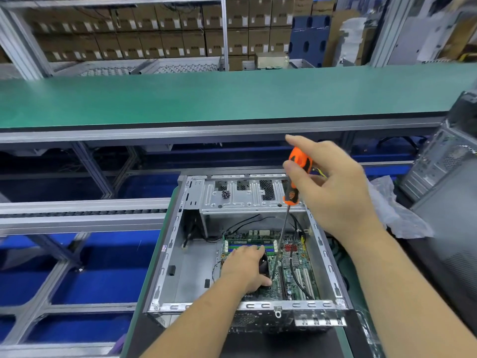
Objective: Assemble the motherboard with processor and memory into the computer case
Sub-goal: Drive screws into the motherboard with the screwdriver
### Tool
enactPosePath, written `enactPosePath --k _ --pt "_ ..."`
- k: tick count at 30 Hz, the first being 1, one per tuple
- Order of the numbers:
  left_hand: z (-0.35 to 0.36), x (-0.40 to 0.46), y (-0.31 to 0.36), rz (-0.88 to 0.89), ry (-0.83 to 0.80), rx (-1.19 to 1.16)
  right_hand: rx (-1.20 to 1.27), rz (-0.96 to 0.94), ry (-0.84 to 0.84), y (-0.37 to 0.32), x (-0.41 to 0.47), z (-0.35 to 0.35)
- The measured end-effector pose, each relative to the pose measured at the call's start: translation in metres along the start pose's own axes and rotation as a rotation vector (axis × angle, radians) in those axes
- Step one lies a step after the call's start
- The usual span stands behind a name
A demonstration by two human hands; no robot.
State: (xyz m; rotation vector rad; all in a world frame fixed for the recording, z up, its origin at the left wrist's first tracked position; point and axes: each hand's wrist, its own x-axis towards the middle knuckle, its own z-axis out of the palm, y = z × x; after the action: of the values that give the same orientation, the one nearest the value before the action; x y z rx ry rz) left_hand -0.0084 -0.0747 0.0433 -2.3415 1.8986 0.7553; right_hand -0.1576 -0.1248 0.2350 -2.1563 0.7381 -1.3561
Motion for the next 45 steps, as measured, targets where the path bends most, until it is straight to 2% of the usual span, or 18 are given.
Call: enactPosePath --k 3,5,8,10,13,15,21,23,25,27,31,33,35,38,39,40,42,45 --pt "0.002 0.001 -0.001 0.006 0.011 0.001 0.404 0.112 -0.319 -0.007 0.005 -0.007" --pt "0.003 0.001 -0.001 0.009 0.016 -0.003 0.310 0.063 -0.219 -0.009 0.005 -0.005" --pt "0.005 0.002 -0.003 0.008 0.012 -0.002 -0.134 -0.048 0.083 -0.011 0.002 0.004" --pt "0.005 0.003 -0.003 0.007 0.016 0.000 -0.189 -0.065 0.107 -0.011 0.000 0.008" --pt "0.005 0.003 -0.003 0.011 0.005 0.017 0.180 0.034 -0.257 -0.017 0.001 0.002" --pt "0.005 0.003 -0.003 0.010 0.010 0.023 0.340 0.075 -0.371 -0.020 0.001 -0.001" --pt "0.004 0.001 0.000 0.010 0.006 0.033 -0.178 0.011 0.061 -0.021 -0.001 0.007" --pt "0.004 0.001 0.000 0.011 0.003 0.042 -0.027 0.041 -0.101 -0.023 -0.002 0.002" --pt "0.003 0.002 0.000 0.013 -0.003 0.057 0.252 0.108 -0.398 -0.030 -0.002 -0.007" --pt "0.003 0.004 0.000 0.015 -0.002 0.064 0.266 0.111 -0.478 -0.032 0.002 -0.012" --pt "0.004 0.003 -0.001 0.013 0.002 0.051 -0.258 -0.023 -0.080 -0.028 0.004 -0.006" --pt "0.005 0.003 -0.001 0.008 0.000 0.037 -0.372 -0.029 -0.005 -0.027 0.003 -0.002" --pt "0.004 0.003 -0.002 0.009 -0.001 0.035 -0.261 0.008 -0.138 -0.027 0.005 -0.004" --pt "0.004 0.004 -0.002 0.013 0.007 0.037 0.130 0.099 -0.527 -0.032 0.008 -0.015" --pt "0.004 0.004 -0.001 0.014 0.012 0.038 0.222 0.109 -0.585 -0.034 0.008 -0.016" --pt "0.003 0.004 -0.001 0.015 0.014 0.037 0.254 0.096 -0.570 -0.034 0.007 -0.015" --pt "0.003 0.004 -0.001 0.013 0.014 0.035 0.146 0.075 -0.343 -0.030 0.004 -0.007" --pt "0.004 0.004 -0.002 0.008 0.004 0.025 -0.274 0.027 0.054 -0.022 0.001 0.005"
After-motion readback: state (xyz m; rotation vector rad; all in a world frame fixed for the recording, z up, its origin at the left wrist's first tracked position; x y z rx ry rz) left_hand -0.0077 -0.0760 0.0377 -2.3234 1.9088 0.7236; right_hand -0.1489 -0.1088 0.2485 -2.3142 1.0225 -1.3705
